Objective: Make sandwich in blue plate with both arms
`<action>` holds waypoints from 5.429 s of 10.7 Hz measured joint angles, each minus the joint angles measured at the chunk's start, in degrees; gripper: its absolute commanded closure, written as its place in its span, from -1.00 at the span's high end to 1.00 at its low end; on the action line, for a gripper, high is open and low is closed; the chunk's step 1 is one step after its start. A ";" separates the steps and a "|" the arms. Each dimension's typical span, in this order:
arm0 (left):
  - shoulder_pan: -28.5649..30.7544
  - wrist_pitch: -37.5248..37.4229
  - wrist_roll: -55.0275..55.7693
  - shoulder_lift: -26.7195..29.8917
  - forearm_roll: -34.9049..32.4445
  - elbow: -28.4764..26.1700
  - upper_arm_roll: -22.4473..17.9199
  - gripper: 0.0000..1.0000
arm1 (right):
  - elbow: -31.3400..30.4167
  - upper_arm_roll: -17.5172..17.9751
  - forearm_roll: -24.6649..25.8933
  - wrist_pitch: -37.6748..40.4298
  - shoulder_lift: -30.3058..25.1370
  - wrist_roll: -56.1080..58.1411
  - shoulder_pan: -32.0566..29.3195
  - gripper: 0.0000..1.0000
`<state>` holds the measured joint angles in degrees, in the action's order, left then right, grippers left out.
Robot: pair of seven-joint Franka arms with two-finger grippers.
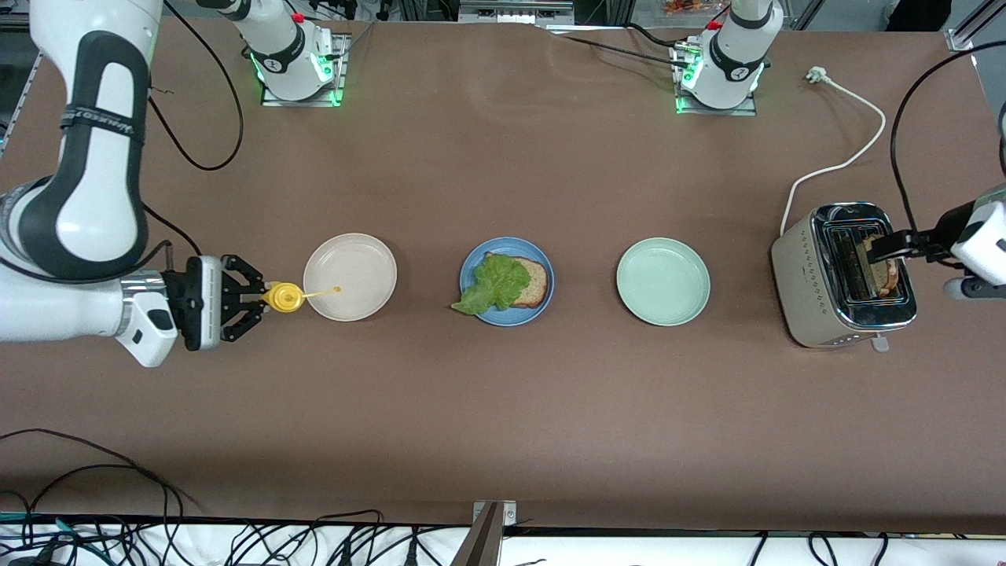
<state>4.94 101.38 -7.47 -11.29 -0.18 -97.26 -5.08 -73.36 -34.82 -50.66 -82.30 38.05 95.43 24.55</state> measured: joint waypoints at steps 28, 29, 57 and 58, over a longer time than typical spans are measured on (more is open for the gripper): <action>3.69 6.05 -6.51 2.81 -1.87 2.43 14.80 -1.00 | -5.75 4.67 -9.49 14.02 17.03 50.49 -20.00 0.77; 3.60 5.55 -6.30 2.75 -1.88 2.41 17.34 -1.00 | -5.39 4.64 -9.50 14.58 16.85 48.56 -20.04 0.78; -4.73 28.99 16.68 -35.02 17.35 11.68 47.84 -1.00 | -1.96 19.46 49.73 2.03 -12.26 -79.00 -3.94 0.76; -4.70 29.31 16.49 -35.52 17.35 11.70 47.47 -1.00 | -5.35 25.50 50.91 0.46 -15.03 -83.82 -8.81 0.75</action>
<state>0.24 130.69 9.02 -46.80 17.17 -85.56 42.39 -78.71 -9.32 0.25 -81.83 23.01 11.61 15.74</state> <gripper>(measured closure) 0.912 0.119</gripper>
